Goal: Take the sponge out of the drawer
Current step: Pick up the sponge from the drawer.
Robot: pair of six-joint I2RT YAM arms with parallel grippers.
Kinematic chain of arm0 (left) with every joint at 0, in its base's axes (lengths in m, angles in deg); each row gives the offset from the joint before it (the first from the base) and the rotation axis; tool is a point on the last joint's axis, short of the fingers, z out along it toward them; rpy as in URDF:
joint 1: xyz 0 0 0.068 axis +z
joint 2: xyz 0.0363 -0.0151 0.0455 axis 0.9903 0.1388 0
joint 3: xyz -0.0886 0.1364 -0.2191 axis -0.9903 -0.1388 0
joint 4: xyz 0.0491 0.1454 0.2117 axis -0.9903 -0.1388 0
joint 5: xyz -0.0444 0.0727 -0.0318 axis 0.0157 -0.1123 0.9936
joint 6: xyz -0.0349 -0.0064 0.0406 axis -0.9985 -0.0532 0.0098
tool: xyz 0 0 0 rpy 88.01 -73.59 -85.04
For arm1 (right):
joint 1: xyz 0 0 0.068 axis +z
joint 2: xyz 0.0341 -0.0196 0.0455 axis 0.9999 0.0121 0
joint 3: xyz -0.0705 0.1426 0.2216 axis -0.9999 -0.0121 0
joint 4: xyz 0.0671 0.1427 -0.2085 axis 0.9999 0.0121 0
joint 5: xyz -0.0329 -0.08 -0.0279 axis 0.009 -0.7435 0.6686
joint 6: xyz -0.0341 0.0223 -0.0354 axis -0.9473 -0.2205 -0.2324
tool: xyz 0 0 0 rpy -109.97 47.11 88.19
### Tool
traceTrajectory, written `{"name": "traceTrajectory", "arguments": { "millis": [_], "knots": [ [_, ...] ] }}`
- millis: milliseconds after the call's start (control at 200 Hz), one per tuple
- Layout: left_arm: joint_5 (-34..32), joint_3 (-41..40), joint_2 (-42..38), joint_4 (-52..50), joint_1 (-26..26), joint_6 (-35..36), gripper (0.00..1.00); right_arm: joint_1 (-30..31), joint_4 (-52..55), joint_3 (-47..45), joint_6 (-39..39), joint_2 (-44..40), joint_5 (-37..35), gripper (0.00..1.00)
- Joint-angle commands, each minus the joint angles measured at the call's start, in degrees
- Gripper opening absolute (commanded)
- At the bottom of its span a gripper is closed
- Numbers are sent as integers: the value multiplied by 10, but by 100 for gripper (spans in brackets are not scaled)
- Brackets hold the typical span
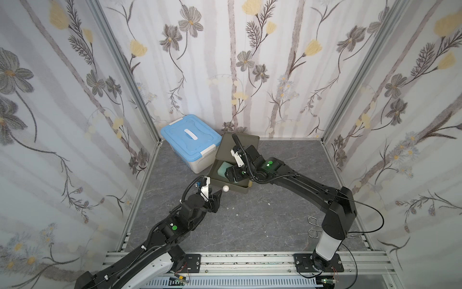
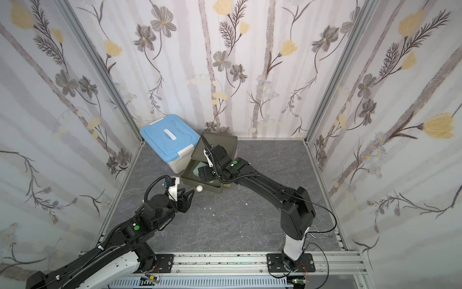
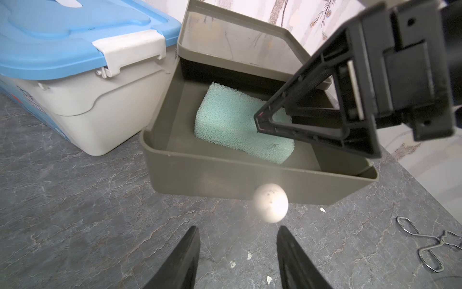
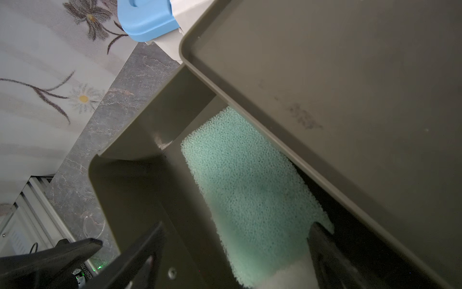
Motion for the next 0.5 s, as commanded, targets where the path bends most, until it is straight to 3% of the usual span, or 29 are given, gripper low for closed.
{"name": "traceTrajectory", "arguments": {
  "millis": [0,255,495],
  "knots": [
    [-7,-5,-6,16,1,10,52,2,35,4,17,3,-15,91],
    [-8,-11,-5,23,0,14,53,3,66,52,15,14,-83,91],
    [-8,-18,-14,26,1,13,53,2,130,139,-26,81,-118,93]
  ]
}}
